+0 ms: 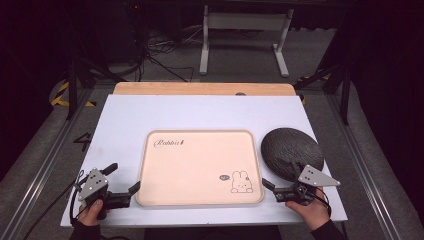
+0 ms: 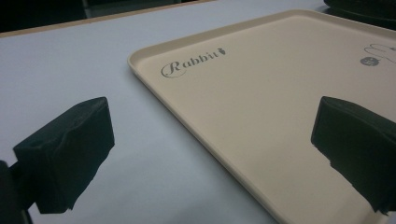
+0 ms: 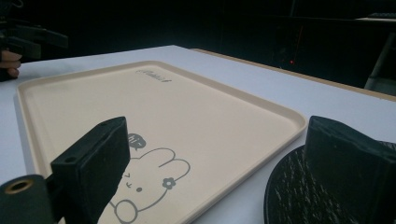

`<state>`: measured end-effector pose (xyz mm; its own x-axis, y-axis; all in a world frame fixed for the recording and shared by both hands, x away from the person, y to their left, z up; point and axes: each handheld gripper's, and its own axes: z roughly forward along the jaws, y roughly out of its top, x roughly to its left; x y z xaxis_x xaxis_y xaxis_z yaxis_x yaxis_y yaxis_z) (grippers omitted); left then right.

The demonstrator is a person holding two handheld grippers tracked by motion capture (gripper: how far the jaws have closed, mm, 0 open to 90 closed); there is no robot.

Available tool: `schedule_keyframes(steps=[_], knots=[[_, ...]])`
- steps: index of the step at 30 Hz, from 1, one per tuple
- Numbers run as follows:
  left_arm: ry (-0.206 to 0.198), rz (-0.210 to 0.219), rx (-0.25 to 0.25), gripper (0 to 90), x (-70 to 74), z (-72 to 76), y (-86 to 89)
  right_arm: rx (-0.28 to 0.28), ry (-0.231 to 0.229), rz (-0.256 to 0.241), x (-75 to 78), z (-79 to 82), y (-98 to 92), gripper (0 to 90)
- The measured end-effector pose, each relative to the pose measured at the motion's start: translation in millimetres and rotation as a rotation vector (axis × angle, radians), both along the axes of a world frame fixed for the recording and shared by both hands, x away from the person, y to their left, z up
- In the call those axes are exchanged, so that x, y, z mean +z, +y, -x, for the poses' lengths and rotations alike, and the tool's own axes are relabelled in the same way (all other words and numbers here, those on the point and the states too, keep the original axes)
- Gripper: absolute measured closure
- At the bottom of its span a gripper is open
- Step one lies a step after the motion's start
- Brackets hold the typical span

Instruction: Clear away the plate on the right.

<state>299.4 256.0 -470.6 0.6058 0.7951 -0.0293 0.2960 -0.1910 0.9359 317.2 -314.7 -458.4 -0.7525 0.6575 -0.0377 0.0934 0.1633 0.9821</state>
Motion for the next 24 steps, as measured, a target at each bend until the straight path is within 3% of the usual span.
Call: schedule_keyframes(steps=[24], knots=[[0.003, -0.002, -0.003, 0.3, 0.0, -0.5, 0.0, 0.015, -0.004, -0.011, -0.1, -0.2, -1.5, 11.2]])
